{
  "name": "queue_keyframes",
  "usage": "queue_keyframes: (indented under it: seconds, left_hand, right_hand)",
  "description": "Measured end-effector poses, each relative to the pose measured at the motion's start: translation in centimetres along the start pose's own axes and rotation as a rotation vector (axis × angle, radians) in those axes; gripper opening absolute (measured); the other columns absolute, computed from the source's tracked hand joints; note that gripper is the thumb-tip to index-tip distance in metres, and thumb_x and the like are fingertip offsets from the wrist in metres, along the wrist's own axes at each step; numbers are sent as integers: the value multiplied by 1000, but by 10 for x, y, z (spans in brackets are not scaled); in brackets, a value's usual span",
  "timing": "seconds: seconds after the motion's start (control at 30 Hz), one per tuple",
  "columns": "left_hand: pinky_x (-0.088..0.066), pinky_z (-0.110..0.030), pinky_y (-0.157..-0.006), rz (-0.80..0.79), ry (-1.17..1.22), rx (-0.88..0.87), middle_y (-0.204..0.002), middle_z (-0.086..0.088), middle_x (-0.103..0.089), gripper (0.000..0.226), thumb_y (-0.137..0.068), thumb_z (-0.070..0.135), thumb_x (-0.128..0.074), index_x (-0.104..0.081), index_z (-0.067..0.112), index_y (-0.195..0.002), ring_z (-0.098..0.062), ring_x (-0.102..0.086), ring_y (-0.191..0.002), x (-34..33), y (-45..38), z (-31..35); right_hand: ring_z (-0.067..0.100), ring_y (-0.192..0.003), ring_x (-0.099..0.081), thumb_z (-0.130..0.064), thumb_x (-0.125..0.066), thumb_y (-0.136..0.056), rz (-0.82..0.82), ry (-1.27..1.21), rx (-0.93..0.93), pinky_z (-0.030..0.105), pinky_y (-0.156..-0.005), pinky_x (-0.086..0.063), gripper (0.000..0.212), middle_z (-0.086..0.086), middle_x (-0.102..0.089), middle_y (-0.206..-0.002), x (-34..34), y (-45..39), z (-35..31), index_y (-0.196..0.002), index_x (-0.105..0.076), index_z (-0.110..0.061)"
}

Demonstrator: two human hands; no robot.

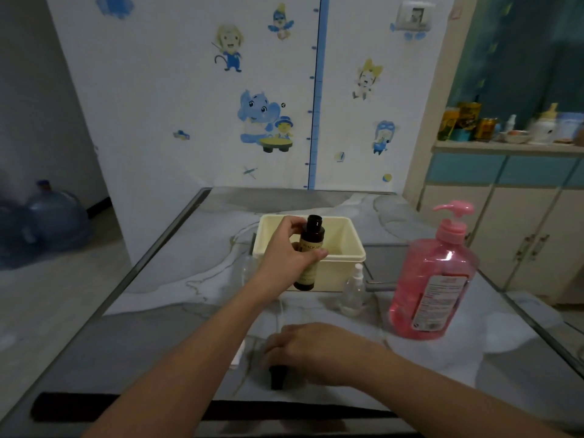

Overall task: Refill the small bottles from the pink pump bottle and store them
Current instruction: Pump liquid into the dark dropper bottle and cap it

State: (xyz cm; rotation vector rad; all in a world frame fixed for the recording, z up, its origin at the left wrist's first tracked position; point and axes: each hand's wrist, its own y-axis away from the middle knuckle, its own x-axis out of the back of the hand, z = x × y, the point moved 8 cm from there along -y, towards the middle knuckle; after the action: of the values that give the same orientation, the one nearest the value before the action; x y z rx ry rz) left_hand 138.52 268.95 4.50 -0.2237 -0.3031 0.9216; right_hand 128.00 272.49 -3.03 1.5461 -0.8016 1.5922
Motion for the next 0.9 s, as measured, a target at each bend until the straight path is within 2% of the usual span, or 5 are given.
queue_keyframes:
  seconds: [0.23,0.47,0.57,0.77,0.9]
  left_hand:
    - [-54,-37,-88,-26,3,-6,-123,2,-56,51,-74,11,-79,-50,22,-114,-20,-63,-100,2,-2,-9]
    - [-53,-37,-91,-72,47,-41,-118,2,-59,48,-75,6,-77,-51,20,-113,-22,-64,-102,3,-8,-5]
    - [-52,-33,-88,-163,149,-178,-110,-10,-61,38,-82,0,-63,-50,5,-117,-18,-62,-103,-2,1,2]
    - [-55,-37,-74,-107,79,-44,-104,4,-60,47,-66,10,-79,-54,35,-96,-28,-66,-89,-16,3,-19]
    - [-55,-29,-70,-127,82,-40,-107,8,-62,47,-72,6,-79,-52,29,-103,-23,-69,-89,-17,9,-21]
  right_hand:
    - [25,-110,-54,-5,-57,-84,99,-106,26,38,-88,-48,31,6,-58,-120,15,0,-6,-114,-62,-11]
    - [-8,-90,-52,-18,-72,-79,457,-608,-214,3,-77,-40,40,-24,-58,-106,112,43,23,-116,-60,-28]
    - [-3,-89,-58,-18,-71,-80,698,-690,-322,13,-75,-49,45,-24,-58,-99,152,65,46,-117,-54,-38]
    - [14,-70,-63,-14,-64,-85,1091,-727,-399,26,-67,-54,42,-5,-67,-90,213,95,81,-117,-48,-36]
    - [26,-78,-62,-16,-66,-85,1207,-756,-431,29,-70,-55,38,-4,-69,-91,226,106,98,-114,-51,-36]
